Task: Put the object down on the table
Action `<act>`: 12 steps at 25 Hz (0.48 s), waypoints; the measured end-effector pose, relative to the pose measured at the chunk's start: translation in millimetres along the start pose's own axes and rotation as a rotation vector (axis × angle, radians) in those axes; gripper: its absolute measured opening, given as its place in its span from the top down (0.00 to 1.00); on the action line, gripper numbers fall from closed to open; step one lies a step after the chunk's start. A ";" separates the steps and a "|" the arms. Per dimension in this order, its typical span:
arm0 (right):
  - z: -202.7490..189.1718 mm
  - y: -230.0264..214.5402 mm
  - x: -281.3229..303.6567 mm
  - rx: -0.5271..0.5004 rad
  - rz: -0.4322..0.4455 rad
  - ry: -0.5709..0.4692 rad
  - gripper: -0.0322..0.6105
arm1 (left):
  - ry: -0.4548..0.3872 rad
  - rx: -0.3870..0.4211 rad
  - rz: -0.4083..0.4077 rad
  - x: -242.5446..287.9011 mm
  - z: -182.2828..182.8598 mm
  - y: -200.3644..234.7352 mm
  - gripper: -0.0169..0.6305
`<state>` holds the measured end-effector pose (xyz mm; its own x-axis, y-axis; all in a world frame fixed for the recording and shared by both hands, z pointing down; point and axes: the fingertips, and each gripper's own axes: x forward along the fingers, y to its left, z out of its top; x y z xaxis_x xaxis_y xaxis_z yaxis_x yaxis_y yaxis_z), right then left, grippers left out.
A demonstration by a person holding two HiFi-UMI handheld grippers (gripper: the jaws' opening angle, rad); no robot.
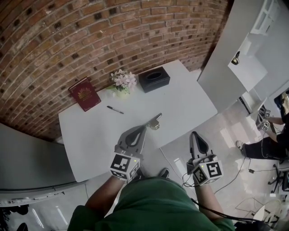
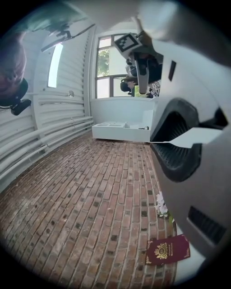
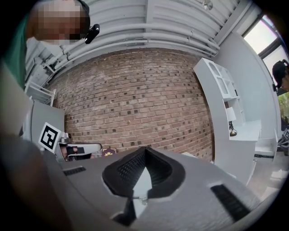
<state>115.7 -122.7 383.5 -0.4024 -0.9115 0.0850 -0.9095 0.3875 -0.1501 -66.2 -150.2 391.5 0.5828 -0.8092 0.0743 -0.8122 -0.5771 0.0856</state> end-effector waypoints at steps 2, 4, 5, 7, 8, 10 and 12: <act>2.9 1.6 -0.1 -0.008 0.000 -0.005 0.95 | -0.011 -0.001 -0.006 -1.9 2.8 -0.1 0.95; 5.3 3.0 0.8 -0.015 0.002 -0.008 0.95 | -0.017 -0.003 -0.010 -2.9 3.8 0.1 0.95; 6.1 3.5 1.5 -0.018 0.003 -0.010 0.95 | -0.017 -0.004 -0.010 -3.2 3.6 0.5 0.95; 7.1 4.3 3.1 -0.019 0.005 -0.014 0.95 | -0.017 -0.007 -0.011 -3.2 2.7 1.7 0.95; 7.9 4.9 4.0 -0.014 0.006 -0.016 0.95 | -0.016 -0.009 -0.011 -3.2 2.3 2.2 0.95; 10.2 6.3 5.6 -0.001 0.006 -0.021 0.95 | -0.013 -0.011 -0.011 -2.9 1.6 2.7 0.95; 8.6 5.4 5.8 -0.015 0.009 -0.017 0.95 | -0.010 -0.013 -0.012 -2.2 0.6 2.9 0.95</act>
<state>109.3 -127.1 374.7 -0.4086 -0.9102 0.0674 -0.9075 0.3973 -0.1361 -69.8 -150.1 391.0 0.5919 -0.8036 0.0628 -0.8049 -0.5851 0.0991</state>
